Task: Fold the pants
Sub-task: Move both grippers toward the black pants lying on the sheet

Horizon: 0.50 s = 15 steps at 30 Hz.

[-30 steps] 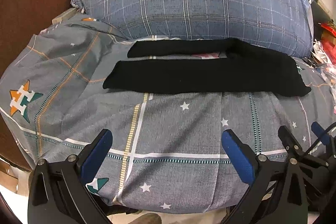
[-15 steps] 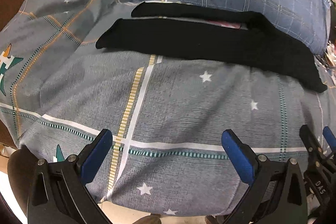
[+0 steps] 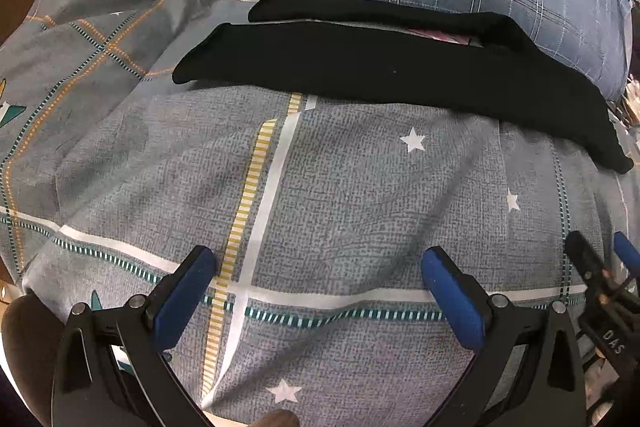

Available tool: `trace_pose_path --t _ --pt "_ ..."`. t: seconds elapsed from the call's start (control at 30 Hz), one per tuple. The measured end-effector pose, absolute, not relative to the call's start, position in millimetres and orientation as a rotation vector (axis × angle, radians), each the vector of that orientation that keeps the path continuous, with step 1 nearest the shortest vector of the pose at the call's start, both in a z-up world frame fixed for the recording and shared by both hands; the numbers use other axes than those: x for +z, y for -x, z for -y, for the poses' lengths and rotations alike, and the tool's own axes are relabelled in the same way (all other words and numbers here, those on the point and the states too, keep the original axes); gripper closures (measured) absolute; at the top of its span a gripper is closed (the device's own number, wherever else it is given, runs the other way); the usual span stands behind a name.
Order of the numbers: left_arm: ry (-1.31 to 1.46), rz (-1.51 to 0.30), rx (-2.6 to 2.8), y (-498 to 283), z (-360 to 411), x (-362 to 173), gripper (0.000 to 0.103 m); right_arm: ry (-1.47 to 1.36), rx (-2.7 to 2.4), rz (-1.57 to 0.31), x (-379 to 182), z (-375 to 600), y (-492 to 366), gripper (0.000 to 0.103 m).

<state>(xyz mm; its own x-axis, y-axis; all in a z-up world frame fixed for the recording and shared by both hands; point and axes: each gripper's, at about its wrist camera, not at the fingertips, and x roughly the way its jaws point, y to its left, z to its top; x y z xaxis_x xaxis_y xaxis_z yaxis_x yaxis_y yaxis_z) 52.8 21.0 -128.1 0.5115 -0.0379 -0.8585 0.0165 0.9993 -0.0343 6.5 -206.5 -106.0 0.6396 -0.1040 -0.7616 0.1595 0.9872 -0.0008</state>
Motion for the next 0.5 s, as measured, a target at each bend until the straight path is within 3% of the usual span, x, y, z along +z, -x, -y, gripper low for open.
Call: trace_pose_path --t 0.5 --pt "-0.003 -1.021 -0.039 -48 -19 -131 0.0 -0.096 -0.127 -0.881 -120 211 -11 0.0"
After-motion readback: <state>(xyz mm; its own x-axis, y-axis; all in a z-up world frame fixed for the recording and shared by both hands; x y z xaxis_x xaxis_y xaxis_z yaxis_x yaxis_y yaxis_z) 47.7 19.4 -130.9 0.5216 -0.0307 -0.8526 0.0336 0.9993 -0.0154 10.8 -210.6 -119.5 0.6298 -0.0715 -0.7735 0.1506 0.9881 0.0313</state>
